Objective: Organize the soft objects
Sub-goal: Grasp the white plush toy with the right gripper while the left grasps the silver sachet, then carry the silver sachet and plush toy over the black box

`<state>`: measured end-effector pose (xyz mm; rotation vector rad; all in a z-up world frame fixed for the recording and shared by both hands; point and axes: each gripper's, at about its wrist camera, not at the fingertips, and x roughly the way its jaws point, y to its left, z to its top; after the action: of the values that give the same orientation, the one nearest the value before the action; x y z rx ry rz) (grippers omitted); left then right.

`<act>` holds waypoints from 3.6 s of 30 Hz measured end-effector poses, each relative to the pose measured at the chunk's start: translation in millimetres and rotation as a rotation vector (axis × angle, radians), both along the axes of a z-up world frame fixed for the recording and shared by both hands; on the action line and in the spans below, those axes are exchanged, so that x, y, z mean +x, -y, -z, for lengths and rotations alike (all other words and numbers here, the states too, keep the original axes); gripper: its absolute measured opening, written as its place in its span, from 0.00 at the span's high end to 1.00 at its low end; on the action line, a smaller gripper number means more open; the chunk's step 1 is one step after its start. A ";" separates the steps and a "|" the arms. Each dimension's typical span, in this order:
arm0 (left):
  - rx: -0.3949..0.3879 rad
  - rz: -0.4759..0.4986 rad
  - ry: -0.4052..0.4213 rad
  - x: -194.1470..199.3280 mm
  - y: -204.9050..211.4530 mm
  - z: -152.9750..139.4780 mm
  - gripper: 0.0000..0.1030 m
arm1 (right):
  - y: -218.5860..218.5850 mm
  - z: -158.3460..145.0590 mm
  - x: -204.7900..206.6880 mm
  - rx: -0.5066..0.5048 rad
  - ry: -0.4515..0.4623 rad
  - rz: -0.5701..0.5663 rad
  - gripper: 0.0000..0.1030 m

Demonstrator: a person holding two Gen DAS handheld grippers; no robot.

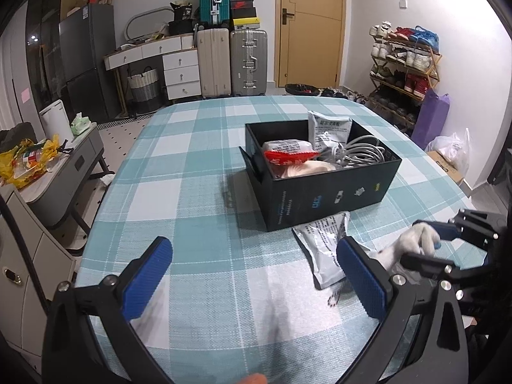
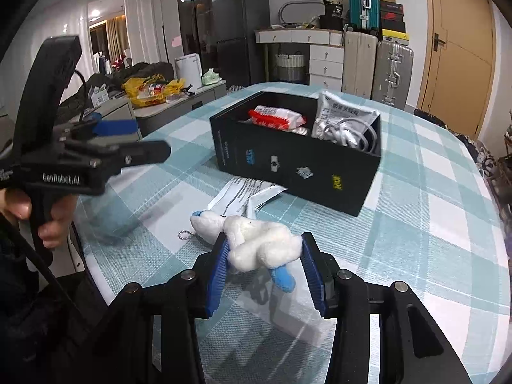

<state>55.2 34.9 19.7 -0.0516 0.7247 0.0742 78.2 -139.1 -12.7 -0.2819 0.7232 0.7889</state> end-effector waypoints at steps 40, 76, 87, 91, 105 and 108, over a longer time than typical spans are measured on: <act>-0.032 0.032 -0.211 53.7 66.7 46.6 0.57 | 65.5 -34.8 12.1 0.196 0.143 0.224 0.59; -0.070 0.095 0.102 16.1 27.5 -50.8 0.63 | 60.4 -88.5 -4.4 0.368 0.270 0.276 0.59; -0.076 0.070 0.129 37.4 14.6 -65.1 0.63 | 44.3 -109.7 29.2 0.340 0.274 0.309 0.59; -0.081 0.057 0.112 49.0 9.6 -56.9 0.63 | 35.5 -104.1 44.5 0.306 0.259 0.307 0.59; -0.075 0.076 0.047 85.2 15.2 -32.6 0.63 | 7.5 -75.7 89.2 0.192 0.233 0.290 0.59; -0.070 0.078 0.037 91.9 15.6 -29.6 0.63 | 2.5 -69.1 99.7 0.180 0.223 0.284 0.59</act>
<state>147.1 19.3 49.3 -0.0910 0.6915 -0.0270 177.9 -141.6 56.4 -0.0983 0.4648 0.5373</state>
